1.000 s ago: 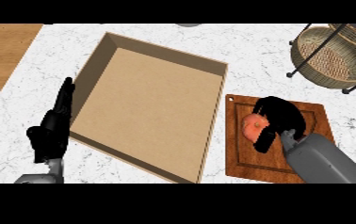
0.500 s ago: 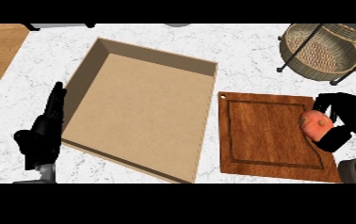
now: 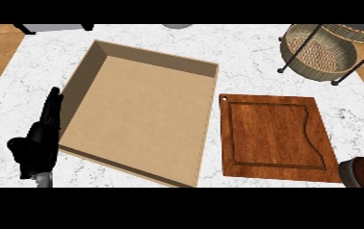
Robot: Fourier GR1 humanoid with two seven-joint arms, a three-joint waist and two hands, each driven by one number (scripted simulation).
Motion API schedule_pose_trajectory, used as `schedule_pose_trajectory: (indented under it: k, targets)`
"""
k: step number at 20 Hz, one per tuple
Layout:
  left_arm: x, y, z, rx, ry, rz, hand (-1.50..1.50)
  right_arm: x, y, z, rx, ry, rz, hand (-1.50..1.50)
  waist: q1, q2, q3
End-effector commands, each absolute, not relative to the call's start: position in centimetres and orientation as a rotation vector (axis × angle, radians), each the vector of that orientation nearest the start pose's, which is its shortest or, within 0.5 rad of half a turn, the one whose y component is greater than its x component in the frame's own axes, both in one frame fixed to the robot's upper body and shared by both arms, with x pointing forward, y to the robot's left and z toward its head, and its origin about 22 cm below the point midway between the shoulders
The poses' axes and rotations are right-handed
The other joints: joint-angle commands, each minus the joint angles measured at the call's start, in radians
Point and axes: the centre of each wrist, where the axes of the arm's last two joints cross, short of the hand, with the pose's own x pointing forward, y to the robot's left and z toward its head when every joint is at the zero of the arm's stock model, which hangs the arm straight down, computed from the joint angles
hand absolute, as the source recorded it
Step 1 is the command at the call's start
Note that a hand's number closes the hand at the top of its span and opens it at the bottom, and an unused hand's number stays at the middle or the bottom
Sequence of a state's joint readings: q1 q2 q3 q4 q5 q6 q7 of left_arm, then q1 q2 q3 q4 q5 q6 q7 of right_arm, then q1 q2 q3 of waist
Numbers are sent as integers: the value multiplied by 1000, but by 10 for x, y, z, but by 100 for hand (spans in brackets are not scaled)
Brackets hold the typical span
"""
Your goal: Pick the squash from the cutting board and place it in the tiered basket
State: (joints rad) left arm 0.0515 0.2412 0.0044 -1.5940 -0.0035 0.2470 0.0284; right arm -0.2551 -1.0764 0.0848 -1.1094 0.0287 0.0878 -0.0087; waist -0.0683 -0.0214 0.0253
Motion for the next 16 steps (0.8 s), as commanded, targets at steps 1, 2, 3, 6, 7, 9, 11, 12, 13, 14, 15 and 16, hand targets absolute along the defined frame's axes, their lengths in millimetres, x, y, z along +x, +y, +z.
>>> schedule_pose_trajectory:
  k: [1, 2, 3, 6, 7, 9, 11, 12, 13, 14, 15, 16]
  targets:
    - [196, 270, -42, 313, -1294, 48, 0, 265, -519, 212, -895, -1394, 541, 150, -11, 11, -24]
    - [198, 271, -39, 305, -1287, 31, 0, 262, -525, 230, -923, -1432, 538, 150, 3, 15, -24]
    - [201, 265, -38, 296, -1298, 53, 0, 255, -530, 244, -958, -1455, 594, 150, -9, 12, -25]
    - [194, 266, -43, 303, -1294, 49, 0, 240, -547, 277, -1027, -1505, 580, 150, 10, 15, -25]
    - [202, 271, -39, 290, -1309, 8, 0, 238, -547, 294, -1034, -1524, 598, 150, 16, 18, -26]
    - [211, 264, -30, 287, -1315, 28, 0, 231, -557, 293, -1021, -1523, 581, 150, 31, 21, -24]
    - [196, 266, -42, 287, -1291, 18, 0, 224, -560, 315, -1041, -1520, 564, 150, 34, 18, -27]
    - [192, 257, -44, 270, -1316, 13, 0, 228, -558, 297, -1055, -1506, 561, 150, 43, 18, -26]
    - [203, 252, -46, 264, -1319, -13, 0, 228, -556, 318, -1063, -1521, 546, 150, 46, 25, -28]
    - [202, 251, -43, 243, -1327, -18, 0, 225, -559, 325, -1071, -1520, 505, 150, 68, 28, -27]
    - [214, 248, -38, 263, -1321, -13, 0, 223, -563, 324, -1071, -1507, 524, 150, 64, 32, -26]
    - [224, 255, -31, 265, -1341, -4, 0, 231, -558, 317, -1076, -1504, 489, 150, 79, 34, -26]
